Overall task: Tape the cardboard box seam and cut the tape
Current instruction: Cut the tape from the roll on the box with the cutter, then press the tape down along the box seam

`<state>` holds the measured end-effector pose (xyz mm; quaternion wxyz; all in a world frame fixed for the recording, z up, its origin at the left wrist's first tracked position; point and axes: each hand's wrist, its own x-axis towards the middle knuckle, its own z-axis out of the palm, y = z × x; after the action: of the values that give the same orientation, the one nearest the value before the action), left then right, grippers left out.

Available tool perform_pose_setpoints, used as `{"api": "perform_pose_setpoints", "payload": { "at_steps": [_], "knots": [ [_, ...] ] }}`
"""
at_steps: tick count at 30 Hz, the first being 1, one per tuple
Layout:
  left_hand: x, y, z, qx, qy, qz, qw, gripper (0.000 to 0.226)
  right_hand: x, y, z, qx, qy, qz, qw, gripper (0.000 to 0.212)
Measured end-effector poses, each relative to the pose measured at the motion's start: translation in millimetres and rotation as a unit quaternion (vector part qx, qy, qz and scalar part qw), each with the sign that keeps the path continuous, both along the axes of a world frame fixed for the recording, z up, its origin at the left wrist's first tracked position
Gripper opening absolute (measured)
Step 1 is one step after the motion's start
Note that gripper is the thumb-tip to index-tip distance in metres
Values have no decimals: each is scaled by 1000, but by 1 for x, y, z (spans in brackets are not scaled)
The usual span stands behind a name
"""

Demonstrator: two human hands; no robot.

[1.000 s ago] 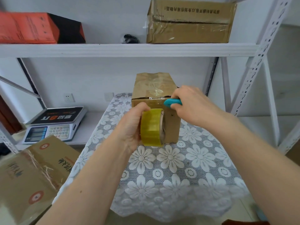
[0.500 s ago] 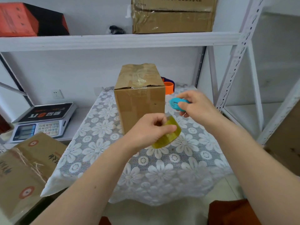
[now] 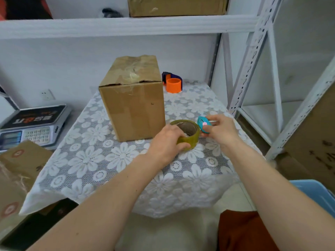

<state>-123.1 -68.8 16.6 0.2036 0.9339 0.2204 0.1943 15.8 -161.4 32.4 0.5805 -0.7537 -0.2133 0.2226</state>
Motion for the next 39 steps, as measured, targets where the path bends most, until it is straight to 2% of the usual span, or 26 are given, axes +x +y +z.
{"api": "perform_pose_setpoints", "payload": {
  "at_steps": [4,14,19,24,27,30,34,37,39],
  "knots": [
    [-2,2,-4,7,10,2,1000,30,5,6,-8,8,1,-18,1000,26],
    [-4,2,0,16,23,-4,1000,29,9,21,-17,-83,-73,-56,992,28],
    [-5,2,1,-45,-5,-13,999,16,7,20,-12,-99,-91,-44,990,23],
    [-9,4,6,-76,-38,-13,996,19,-2,23,-1,-95,-150,-24,984,28],
    [-16,5,14,-47,-87,-11,995,17,-13,28,11,-84,-202,-21,976,26],
    [-30,9,29,16,-172,18,985,15,-29,40,24,-60,-254,-11,965,26],
    [-55,22,57,143,-304,100,937,31,-59,56,47,-1,-340,8,940,30],
    [-73,44,72,195,-319,182,909,48,-81,67,67,43,-403,22,914,31],
    [-84,58,76,188,-289,217,913,61,-93,74,78,65,-447,41,891,33]
  ]
}}
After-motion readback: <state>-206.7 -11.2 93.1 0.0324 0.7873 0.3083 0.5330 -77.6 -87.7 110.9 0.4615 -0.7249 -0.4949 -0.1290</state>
